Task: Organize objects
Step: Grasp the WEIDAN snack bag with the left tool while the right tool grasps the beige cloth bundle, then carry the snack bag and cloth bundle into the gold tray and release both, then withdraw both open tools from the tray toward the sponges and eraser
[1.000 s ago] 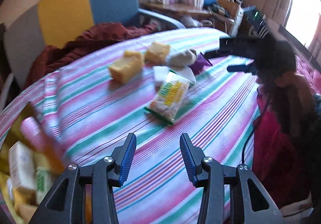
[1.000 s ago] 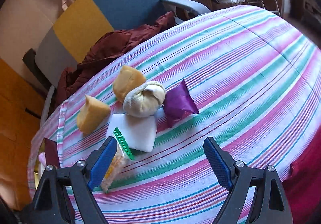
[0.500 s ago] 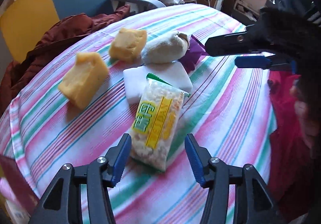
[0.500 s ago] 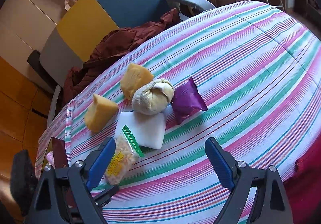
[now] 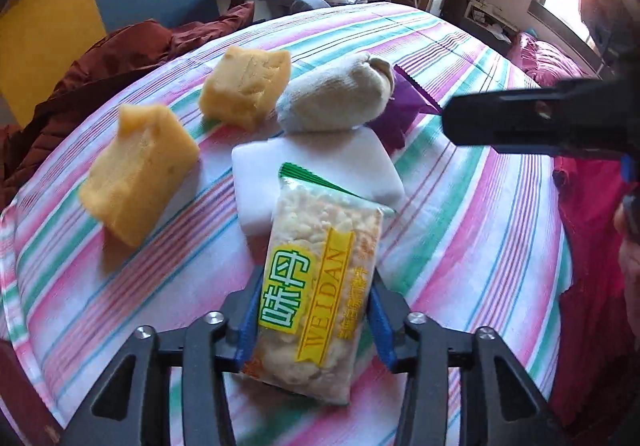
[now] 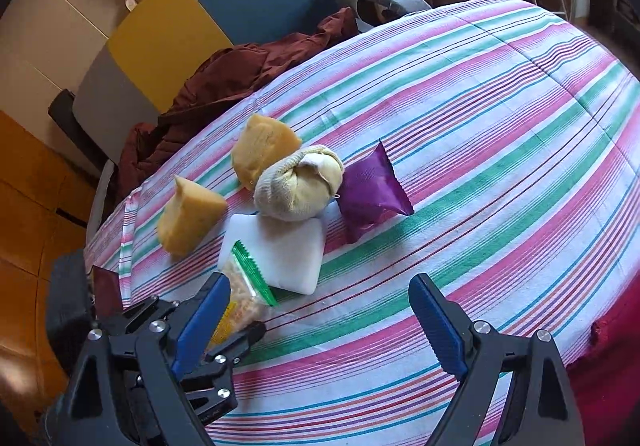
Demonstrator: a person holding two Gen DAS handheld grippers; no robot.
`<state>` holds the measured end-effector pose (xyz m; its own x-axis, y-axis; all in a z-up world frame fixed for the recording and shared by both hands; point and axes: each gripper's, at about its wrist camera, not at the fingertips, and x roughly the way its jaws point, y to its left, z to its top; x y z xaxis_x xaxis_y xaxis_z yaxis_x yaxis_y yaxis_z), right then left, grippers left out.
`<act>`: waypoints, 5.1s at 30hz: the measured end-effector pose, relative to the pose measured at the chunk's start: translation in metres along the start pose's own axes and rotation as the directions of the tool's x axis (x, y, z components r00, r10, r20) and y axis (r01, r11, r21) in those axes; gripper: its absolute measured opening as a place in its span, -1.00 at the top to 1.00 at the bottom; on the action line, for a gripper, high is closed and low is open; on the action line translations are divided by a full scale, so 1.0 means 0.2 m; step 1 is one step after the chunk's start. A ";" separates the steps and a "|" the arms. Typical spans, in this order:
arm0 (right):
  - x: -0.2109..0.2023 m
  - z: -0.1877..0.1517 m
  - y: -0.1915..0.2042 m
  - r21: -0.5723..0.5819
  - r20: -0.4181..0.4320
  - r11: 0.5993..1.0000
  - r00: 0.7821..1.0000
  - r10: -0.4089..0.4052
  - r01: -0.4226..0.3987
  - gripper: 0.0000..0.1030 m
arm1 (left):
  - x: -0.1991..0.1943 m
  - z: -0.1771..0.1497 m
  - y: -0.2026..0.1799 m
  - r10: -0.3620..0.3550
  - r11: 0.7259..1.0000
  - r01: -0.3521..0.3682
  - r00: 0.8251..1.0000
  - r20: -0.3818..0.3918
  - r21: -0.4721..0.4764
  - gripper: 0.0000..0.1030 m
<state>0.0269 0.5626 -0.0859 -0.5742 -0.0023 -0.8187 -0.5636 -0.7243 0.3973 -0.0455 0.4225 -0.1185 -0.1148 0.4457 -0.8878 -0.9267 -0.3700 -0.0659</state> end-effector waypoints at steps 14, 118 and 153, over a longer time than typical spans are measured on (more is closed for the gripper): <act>0.01 0.15 0.29 -0.340 0.081 0.927 0.987 -0.141 0.160 -0.77 | -0.14 -0.26 -0.03 -0.029 0.990 0.035 0.999 0.046 -0.137 0.11; -0.02 -1.08 1.44 -0.634 -0.195 0.696 0.941 0.277 -0.336 -0.88 | -1.25 -1.38 0.78 0.491 0.619 -0.217 0.857 0.157 -0.755 -0.29; -0.03 -1.08 1.41 -0.649 -0.086 0.728 0.971 0.221 -0.223 -0.99 | -1.26 -1.39 0.62 0.574 0.637 -0.354 0.811 0.114 -0.684 -0.29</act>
<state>-0.0008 0.2098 -0.0581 -0.6312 -0.2217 -0.7432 0.1031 -0.9738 0.2029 -0.0319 0.0386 -0.0292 -0.6657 0.2424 -0.7058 -0.3049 -0.9516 -0.0392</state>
